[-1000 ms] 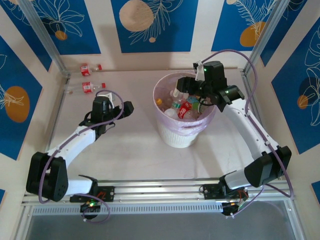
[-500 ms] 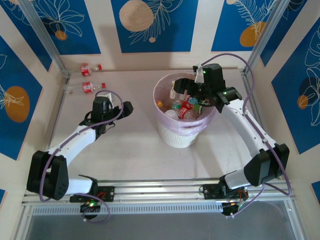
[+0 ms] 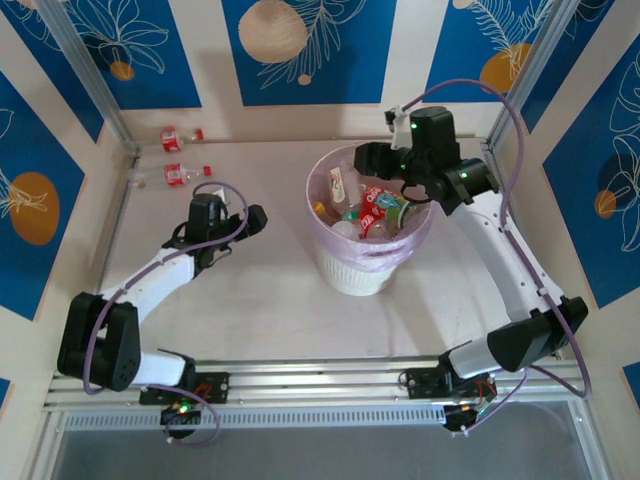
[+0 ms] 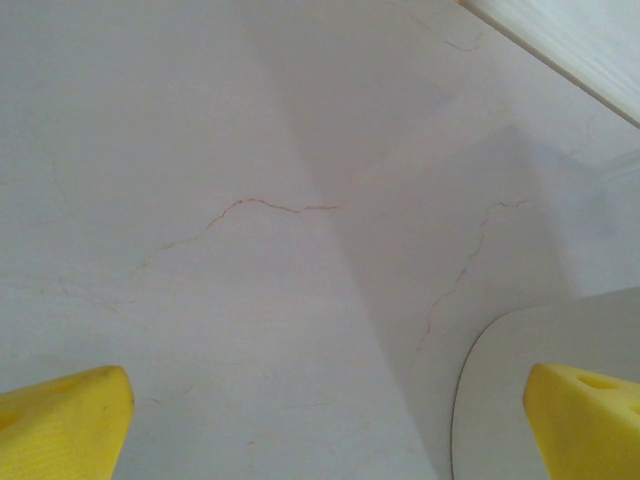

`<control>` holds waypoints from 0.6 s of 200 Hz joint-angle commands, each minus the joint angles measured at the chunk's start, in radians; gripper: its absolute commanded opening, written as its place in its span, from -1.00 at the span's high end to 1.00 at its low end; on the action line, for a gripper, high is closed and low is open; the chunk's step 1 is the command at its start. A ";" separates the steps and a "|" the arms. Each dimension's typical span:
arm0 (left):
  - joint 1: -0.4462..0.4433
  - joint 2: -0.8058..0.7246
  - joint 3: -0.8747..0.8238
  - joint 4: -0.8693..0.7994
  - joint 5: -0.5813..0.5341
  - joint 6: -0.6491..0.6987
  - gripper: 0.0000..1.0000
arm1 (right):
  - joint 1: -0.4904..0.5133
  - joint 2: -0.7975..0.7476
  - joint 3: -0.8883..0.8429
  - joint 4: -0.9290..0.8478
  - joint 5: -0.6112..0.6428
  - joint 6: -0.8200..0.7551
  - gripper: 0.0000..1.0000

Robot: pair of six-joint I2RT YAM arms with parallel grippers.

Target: Put the plastic bottles in the bin

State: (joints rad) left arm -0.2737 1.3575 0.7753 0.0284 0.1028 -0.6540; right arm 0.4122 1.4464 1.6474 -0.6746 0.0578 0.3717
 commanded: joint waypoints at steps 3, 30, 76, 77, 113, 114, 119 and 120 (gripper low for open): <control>0.013 -0.003 0.011 -0.005 -0.008 -0.011 -0.99 | 0.048 0.064 0.001 -0.007 0.028 -0.014 -0.03; 0.022 -0.016 0.025 -0.071 -0.050 -0.049 -0.98 | 0.075 0.120 -0.008 0.018 0.055 -0.008 0.15; 0.050 -0.058 0.018 -0.122 -0.091 -0.065 -0.94 | 0.111 0.153 -0.079 0.036 0.202 -0.015 0.18; 0.052 -0.060 0.019 -0.124 -0.091 -0.066 -0.94 | 0.111 0.154 -0.080 0.037 0.201 -0.014 0.19; 0.088 -0.047 0.054 -0.158 -0.097 -0.073 -0.94 | 0.110 0.141 -0.060 0.054 0.161 -0.014 0.19; 0.089 -0.045 0.056 -0.159 -0.097 -0.073 -0.94 | 0.110 0.139 -0.057 0.053 0.160 -0.016 0.18; 0.093 -0.039 0.064 -0.165 -0.095 -0.072 -0.94 | 0.109 0.136 -0.046 0.052 0.155 -0.019 0.19; 0.094 -0.038 0.066 -0.166 -0.095 -0.073 -0.93 | 0.108 0.135 -0.043 0.052 0.154 -0.020 0.18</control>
State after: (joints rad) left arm -0.2073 1.3163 0.7883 -0.0921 0.0303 -0.7101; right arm 0.5179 1.5959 1.5711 -0.6426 0.2108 0.3668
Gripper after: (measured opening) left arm 0.969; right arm 0.408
